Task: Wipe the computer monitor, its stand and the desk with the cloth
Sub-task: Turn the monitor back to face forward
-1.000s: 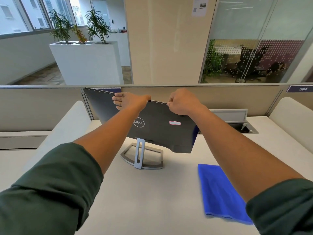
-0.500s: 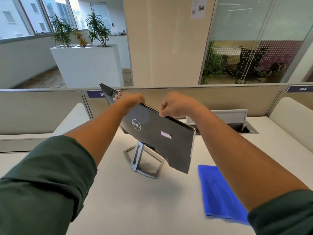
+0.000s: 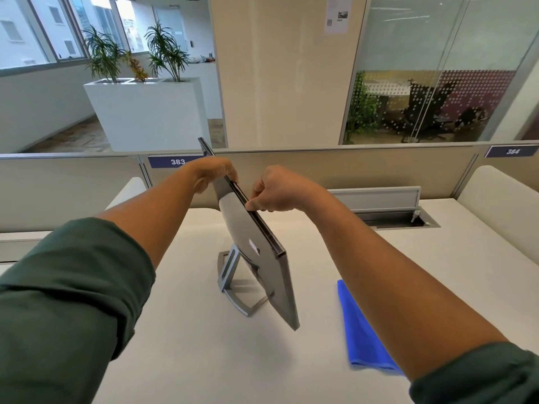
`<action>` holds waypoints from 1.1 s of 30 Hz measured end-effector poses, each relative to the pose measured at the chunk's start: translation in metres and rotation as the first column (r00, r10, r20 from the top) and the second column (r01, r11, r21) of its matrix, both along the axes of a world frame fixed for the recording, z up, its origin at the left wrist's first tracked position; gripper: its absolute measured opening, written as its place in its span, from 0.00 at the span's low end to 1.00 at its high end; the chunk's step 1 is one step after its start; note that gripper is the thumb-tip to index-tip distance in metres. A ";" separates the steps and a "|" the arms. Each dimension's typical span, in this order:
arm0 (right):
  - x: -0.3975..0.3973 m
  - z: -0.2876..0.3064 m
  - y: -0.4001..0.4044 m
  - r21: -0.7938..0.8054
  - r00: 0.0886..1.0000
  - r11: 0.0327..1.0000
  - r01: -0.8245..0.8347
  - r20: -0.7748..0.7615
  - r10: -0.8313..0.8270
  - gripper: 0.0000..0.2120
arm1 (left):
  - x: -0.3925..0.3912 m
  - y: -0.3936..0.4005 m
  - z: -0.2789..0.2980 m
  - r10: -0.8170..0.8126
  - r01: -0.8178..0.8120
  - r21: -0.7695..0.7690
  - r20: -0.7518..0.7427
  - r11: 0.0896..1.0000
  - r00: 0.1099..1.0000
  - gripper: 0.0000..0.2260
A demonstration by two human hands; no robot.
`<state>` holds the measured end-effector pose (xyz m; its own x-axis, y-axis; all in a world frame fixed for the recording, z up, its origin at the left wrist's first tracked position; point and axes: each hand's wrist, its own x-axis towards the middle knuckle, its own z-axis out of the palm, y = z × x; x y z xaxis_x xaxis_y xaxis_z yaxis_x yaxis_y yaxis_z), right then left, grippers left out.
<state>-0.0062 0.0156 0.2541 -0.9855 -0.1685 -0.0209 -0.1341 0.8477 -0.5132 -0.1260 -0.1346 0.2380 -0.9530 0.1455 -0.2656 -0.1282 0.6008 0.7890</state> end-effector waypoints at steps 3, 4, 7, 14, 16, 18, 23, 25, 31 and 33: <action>0.002 -0.001 -0.001 -0.056 0.999 0.998 -0.025 0.037 0.027 0.08 | 0.004 -0.001 -0.003 -0.029 0.029 0.045 -0.003 0.999 1.000 0.09; 0.002 -0.001 0.000 -0.069 0.998 0.997 -0.034 0.046 0.038 0.07 | 0.005 -0.002 -0.005 -0.026 0.027 0.057 -0.017 0.998 1.000 0.09; 0.000 0.000 0.007 -0.088 0.996 0.995 -0.050 0.075 0.056 0.07 | 0.007 -0.002 -0.011 -0.024 0.030 0.066 -0.085 0.997 0.996 0.13; -0.029 -0.008 0.024 -0.236 0.996 0.968 0.083 0.039 -0.076 0.06 | 0.029 -0.002 -0.015 -0.084 0.085 -0.002 -0.158 0.996 0.984 0.13; -0.042 -0.013 0.025 -0.331 0.988 0.931 0.151 0.046 -0.144 0.05 | 0.037 -0.002 -0.017 -0.109 0.108 -0.014 -0.151 0.994 0.983 0.18; -0.056 -0.018 0.023 -0.418 0.981 0.889 0.188 0.036 -0.190 0.03 | 0.045 -0.001 -0.016 -0.122 0.122 -0.009 -0.133 0.993 0.984 0.21; -0.090 -0.028 0.007 -0.110 0.985 0.994 0.006 -0.172 -0.025 0.20 | 0.064 0.001 -0.017 -0.167 0.167 -0.003 -0.099 0.986 0.981 0.27; -0.098 -0.028 -0.003 0.086 0.959 0.991 -0.099 -0.258 0.118 0.22 | 0.070 0.001 -0.019 -0.162 0.163 0.007 -0.087 0.987 0.983 0.36; -0.111 -0.020 -0.023 0.140 0.923 0.951 -0.276 -0.237 0.303 0.15 | 0.080 0.003 -0.020 -0.170 0.170 -0.012 -0.127 0.985 0.977 0.39; -0.114 -0.021 -0.023 0.208 0.931 0.938 -0.276 -0.185 0.315 0.15 | 0.081 0.002 -0.020 -0.163 0.163 -0.009 -0.121 0.987 0.979 0.41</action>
